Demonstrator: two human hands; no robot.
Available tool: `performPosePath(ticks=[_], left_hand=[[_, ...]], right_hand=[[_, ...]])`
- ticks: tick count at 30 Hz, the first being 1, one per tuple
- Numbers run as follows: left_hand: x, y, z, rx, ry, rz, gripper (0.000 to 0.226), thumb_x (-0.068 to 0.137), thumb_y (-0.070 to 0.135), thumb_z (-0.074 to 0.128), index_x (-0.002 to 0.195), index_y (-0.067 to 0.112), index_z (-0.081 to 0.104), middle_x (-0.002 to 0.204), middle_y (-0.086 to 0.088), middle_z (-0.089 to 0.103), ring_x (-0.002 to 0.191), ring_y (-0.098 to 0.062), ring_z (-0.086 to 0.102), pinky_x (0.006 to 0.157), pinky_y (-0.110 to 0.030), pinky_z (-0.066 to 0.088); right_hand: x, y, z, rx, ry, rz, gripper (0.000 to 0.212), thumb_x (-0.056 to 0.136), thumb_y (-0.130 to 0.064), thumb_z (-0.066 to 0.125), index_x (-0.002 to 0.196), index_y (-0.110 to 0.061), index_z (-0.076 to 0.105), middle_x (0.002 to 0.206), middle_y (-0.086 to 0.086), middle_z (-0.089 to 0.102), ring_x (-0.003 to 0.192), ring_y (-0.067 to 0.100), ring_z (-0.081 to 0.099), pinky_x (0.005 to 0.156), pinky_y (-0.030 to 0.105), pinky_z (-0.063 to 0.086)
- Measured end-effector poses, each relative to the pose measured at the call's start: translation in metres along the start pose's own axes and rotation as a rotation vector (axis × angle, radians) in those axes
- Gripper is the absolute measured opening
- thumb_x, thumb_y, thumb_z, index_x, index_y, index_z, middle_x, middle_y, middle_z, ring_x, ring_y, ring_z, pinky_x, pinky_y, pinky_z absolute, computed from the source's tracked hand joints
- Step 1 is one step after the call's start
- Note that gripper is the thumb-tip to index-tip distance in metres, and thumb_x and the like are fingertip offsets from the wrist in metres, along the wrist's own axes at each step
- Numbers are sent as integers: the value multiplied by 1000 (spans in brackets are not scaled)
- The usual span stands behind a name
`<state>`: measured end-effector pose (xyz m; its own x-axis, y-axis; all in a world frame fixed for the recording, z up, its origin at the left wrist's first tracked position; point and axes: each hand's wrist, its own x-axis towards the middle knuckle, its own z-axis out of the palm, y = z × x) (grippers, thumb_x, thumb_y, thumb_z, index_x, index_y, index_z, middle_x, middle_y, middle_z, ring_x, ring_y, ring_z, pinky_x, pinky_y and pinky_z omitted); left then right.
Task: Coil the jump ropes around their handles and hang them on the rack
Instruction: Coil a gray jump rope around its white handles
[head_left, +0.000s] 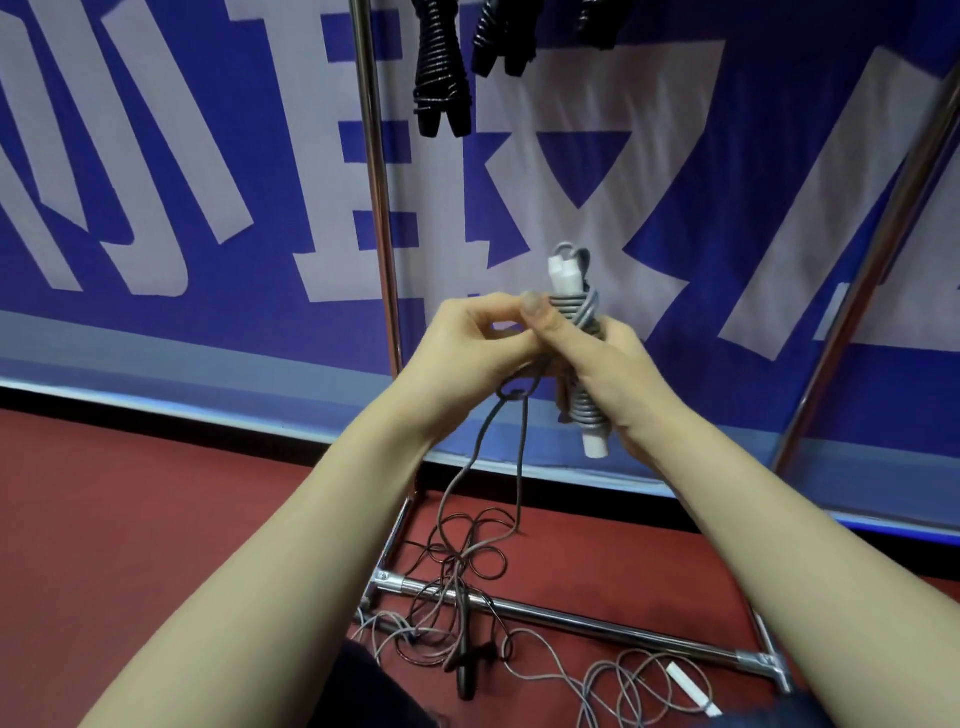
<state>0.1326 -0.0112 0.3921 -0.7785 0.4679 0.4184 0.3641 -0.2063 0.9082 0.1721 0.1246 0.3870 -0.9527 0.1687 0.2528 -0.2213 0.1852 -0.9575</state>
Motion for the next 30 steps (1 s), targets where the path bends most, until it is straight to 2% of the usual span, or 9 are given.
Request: performPosePath(ticks=[4, 7, 10, 12, 16, 19, 22, 28, 30], left_hand=[[-1, -3, 1, 80, -79, -19, 15, 93, -3, 59, 105, -7, 68, 88, -19, 69, 81, -19, 71, 77, -20, 55], [-1, -2, -6, 117, -196, -99, 27, 93, -2, 60, 120, -2, 64, 103, -24, 66, 98, -24, 68, 95, -29, 52], [3, -11, -8, 207, 19, -151, 31, 87, 3, 70, 116, 13, 69, 103, -9, 71, 97, -17, 69, 103, -41, 50], [6, -16, -10, 267, 102, -181, 22, 87, 15, 73, 109, 18, 72, 98, -3, 72, 95, -18, 69, 99, -46, 51], [0, -20, -4, 451, -230, -398, 38, 90, 42, 65, 113, 13, 62, 98, -3, 76, 90, -7, 70, 93, -32, 51], [-6, -27, 10, 320, -357, -454, 39, 93, 35, 64, 116, 5, 55, 88, -6, 74, 82, -9, 69, 87, -24, 53], [-4, -32, 12, 271, -284, -414, 23, 97, 25, 60, 103, 3, 55, 61, -3, 63, 56, -16, 59, 70, -32, 53], [-2, -26, 5, 839, -427, -367, 41, 99, 31, 57, 84, -6, 66, 67, -8, 73, 52, -10, 65, 53, -11, 44], [-2, -28, 3, 876, -418, -345, 37, 100, 27, 55, 86, -6, 66, 68, -8, 74, 53, -8, 66, 52, -11, 45]], right_hand=[[0, 5, -1, 55, 69, 35, 37, 87, -50, 66, 85, -14, 69, 52, -8, 54, 49, 13, 51, 47, 26, 43], [5, 10, -5, 69, 102, 79, 34, 87, -47, 67, 75, -16, 65, 53, -1, 52, 49, 19, 47, 45, 28, 42], [8, 14, -11, 91, 149, 142, 38, 86, -47, 69, 72, -14, 56, 57, 6, 48, 48, 19, 44, 43, 26, 41], [10, 16, -17, 116, 182, 162, 39, 85, -46, 70, 72, -15, 51, 57, 6, 45, 47, 18, 43, 43, 25, 40], [13, 21, -20, 122, 200, 171, 42, 84, -48, 71, 71, -14, 50, 56, 6, 44, 46, 17, 43, 43, 25, 40], [15, 20, -21, 159, 225, 180, 41, 83, -47, 72, 73, -13, 52, 57, 7, 46, 47, 17, 44, 44, 25, 42], [18, 23, -26, 174, 271, 194, 42, 83, -46, 72, 69, -13, 51, 54, 7, 46, 45, 18, 44, 44, 25, 42], [25, 54, -34, -123, 334, 206, 47, 78, -59, 71, 65, -17, 53, 56, 3, 48, 50, 22, 46, 50, 31, 45], [29, 64, -36, -247, 353, 211, 49, 78, -62, 68, 62, -18, 53, 56, 1, 52, 53, 23, 52, 54, 34, 47]])
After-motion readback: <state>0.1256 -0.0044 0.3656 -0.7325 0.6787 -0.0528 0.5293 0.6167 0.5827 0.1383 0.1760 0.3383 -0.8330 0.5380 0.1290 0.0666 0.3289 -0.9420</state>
